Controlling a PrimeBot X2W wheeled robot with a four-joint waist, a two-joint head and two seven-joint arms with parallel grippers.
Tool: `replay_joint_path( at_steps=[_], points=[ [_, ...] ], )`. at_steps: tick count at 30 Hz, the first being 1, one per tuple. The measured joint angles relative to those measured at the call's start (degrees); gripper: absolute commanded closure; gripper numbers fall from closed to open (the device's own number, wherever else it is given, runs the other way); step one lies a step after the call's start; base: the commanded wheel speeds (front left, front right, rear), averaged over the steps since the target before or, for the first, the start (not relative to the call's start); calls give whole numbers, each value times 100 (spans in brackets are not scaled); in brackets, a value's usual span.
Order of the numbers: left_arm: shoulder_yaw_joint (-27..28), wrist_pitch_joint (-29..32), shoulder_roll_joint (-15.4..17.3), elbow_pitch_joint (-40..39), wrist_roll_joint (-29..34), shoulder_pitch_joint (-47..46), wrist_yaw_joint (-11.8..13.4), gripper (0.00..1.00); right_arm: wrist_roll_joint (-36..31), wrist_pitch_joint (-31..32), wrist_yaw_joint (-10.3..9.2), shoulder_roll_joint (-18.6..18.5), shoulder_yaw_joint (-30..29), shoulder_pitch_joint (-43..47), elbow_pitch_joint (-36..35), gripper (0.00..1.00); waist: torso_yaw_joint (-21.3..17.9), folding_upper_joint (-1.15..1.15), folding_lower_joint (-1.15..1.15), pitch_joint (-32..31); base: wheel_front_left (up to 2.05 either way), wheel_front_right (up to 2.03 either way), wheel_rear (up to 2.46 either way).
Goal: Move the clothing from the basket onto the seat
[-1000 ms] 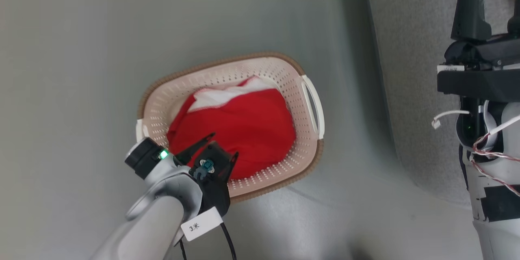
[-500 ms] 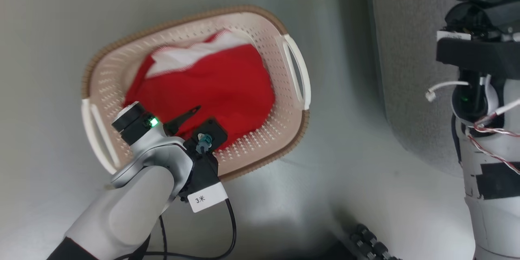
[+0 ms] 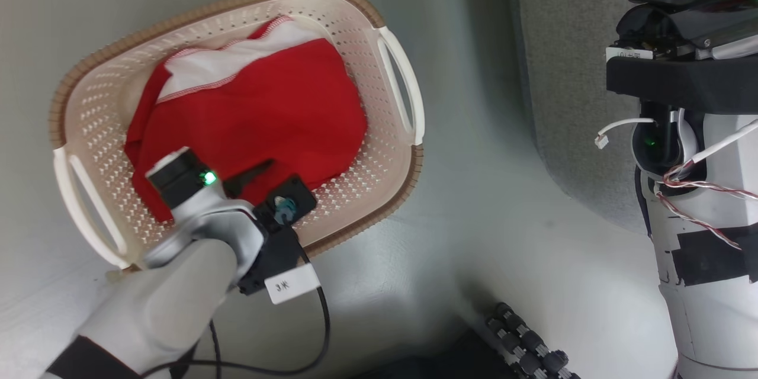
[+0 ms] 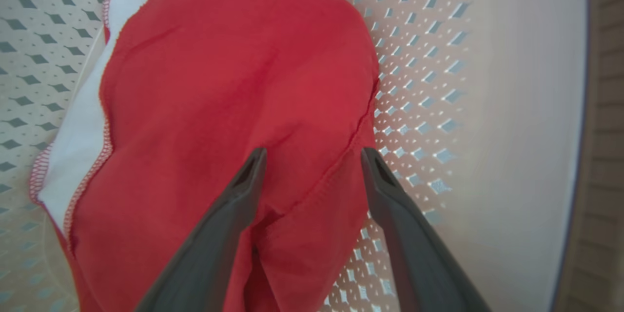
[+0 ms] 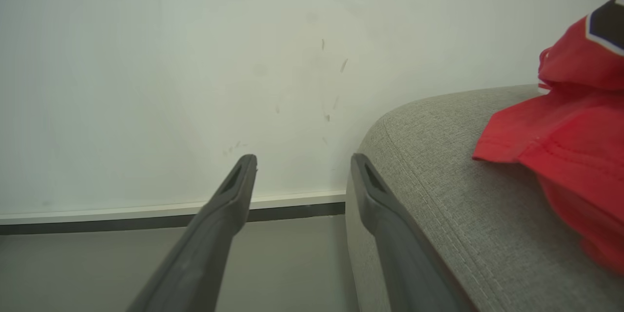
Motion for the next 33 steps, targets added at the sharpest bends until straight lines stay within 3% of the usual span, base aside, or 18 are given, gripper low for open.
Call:
replay_joint_path(
  at_steps=[13, 16, 17, 33],
  points=[
    [-80, 2, 74, 453, -132, -214, 0, 0, 49, -56, 59, 74, 25, -83, 220, 0, -242, -1, 0, 153, 0, 0, 0],
    [-89, 0, 67, 521, -219, -251, 0, 81, 49, -77, 63, 78, 24, -90, 266, 0, -264, -1, 0, 161, 0, 0, 0],
    [-98, -8, 59, 530, -235, -281, 0, 100, 49, -81, 63, 80, 22, -91, 289, 0, -268, -1, 0, 159, 0, 0, 0],
    [-67, -797, -405, 557, -610, -327, 0, 100, -23, -99, 153, 77, -14, -83, 700, 0, -76, -1, 0, -271, 0, 0, 0]
  ],
)
